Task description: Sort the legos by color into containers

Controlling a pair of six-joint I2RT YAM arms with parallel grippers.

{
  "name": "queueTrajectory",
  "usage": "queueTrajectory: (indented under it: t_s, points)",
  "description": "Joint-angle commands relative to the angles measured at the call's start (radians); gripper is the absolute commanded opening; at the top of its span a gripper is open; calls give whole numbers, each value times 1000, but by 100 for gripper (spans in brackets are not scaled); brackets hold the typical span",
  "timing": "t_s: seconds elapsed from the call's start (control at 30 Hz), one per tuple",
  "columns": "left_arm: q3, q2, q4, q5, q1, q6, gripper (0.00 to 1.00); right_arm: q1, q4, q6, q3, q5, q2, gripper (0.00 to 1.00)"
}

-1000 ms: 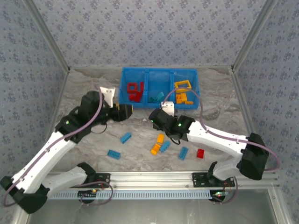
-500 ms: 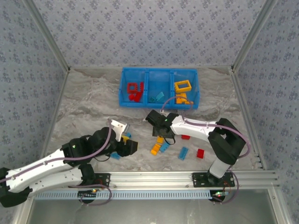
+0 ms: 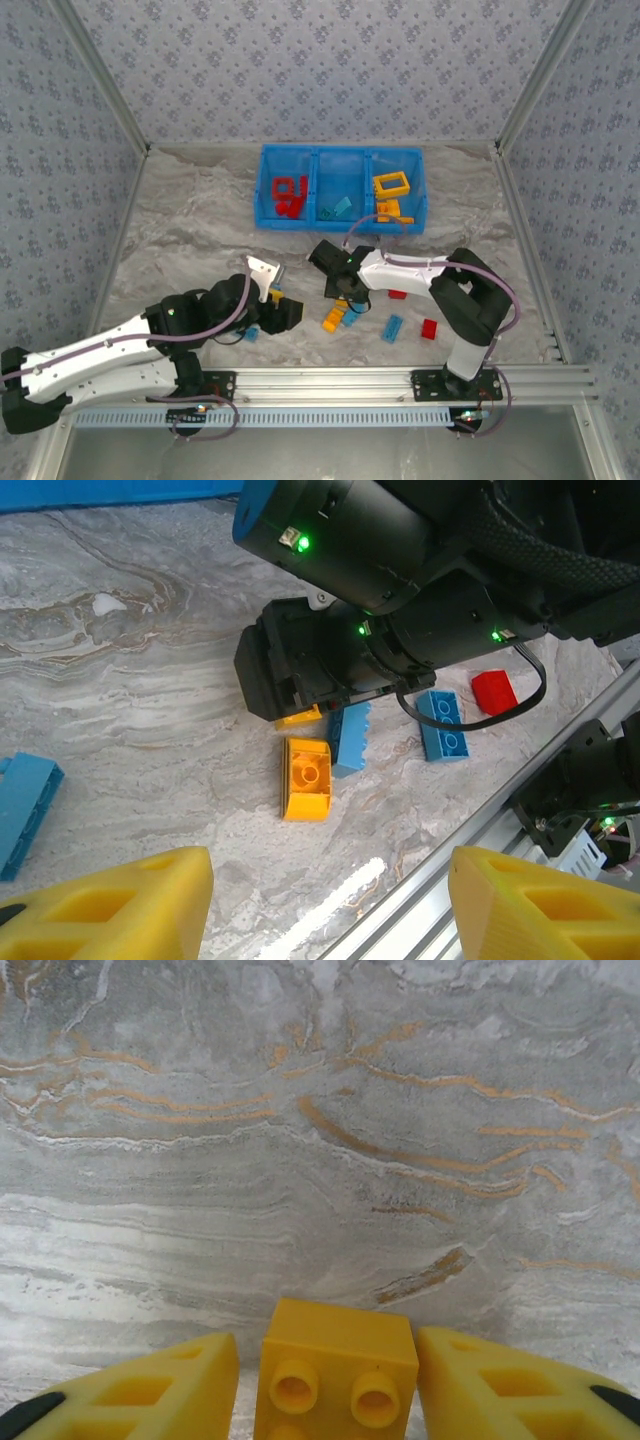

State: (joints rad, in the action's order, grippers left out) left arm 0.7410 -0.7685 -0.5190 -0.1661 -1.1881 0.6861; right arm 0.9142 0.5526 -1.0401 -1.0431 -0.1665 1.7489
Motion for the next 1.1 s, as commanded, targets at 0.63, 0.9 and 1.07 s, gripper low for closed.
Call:
queueTrajectory:
  t_s: [0.63, 0.9, 1.07]
  points:
    - [158, -177, 152, -39, -26, -45, 64, -189, 192, 210, -67, -242, -273, 29]
    - [313, -370, 228, -102, -41, -94, 64, -500, 157, 551, -220, -214, -243, 30]
    - [378, -458, 240, -110, -40, -106, 63, -594, 149, 664, -382, -226, -40, 29]
